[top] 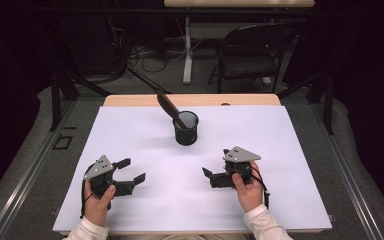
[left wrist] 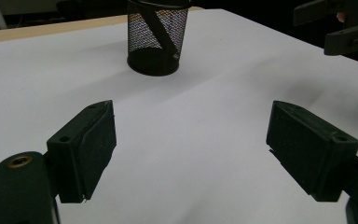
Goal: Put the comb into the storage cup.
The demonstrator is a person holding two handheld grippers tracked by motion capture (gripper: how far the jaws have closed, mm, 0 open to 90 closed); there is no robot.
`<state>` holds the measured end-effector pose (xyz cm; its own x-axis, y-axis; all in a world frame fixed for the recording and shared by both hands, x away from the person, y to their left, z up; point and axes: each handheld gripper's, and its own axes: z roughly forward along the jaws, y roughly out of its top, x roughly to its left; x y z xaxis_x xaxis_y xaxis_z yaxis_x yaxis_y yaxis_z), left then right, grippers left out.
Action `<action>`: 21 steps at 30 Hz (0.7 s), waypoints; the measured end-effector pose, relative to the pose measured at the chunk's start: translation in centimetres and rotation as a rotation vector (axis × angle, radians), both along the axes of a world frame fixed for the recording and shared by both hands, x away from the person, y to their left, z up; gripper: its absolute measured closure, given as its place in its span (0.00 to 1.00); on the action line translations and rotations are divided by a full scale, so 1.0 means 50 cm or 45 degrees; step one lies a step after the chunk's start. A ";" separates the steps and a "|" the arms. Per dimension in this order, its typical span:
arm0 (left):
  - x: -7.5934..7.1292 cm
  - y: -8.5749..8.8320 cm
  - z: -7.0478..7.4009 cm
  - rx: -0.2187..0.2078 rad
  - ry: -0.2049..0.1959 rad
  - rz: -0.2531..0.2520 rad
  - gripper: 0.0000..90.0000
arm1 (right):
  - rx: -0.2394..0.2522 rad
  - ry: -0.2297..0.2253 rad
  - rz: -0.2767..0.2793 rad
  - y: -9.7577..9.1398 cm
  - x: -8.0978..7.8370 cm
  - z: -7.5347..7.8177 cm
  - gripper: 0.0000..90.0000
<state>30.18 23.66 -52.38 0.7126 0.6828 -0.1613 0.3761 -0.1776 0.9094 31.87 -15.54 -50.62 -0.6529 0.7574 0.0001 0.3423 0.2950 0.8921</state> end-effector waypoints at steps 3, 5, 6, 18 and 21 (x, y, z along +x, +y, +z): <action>0.000 0.000 -0.001 -0.002 0.000 -0.005 0.18 | -0.001 0.000 0.001 0.000 0.000 0.000 0.06; 0.001 0.000 0.000 0.004 -0.001 -0.006 0.18 | -0.001 0.002 0.002 0.000 0.000 0.000 0.06; 0.001 0.000 -0.001 0.003 -0.001 -0.007 0.18 | -0.002 0.002 0.001 0.000 0.000 0.000 0.06; 0.001 0.000 -0.002 -0.004 0.000 -0.010 0.18 | 0.000 0.003 0.002 0.000 0.000 -0.001 0.06; 0.002 0.001 -0.001 0.002 0.007 -0.003 0.18 | 0.001 0.006 -0.003 -0.001 0.002 -0.002 0.06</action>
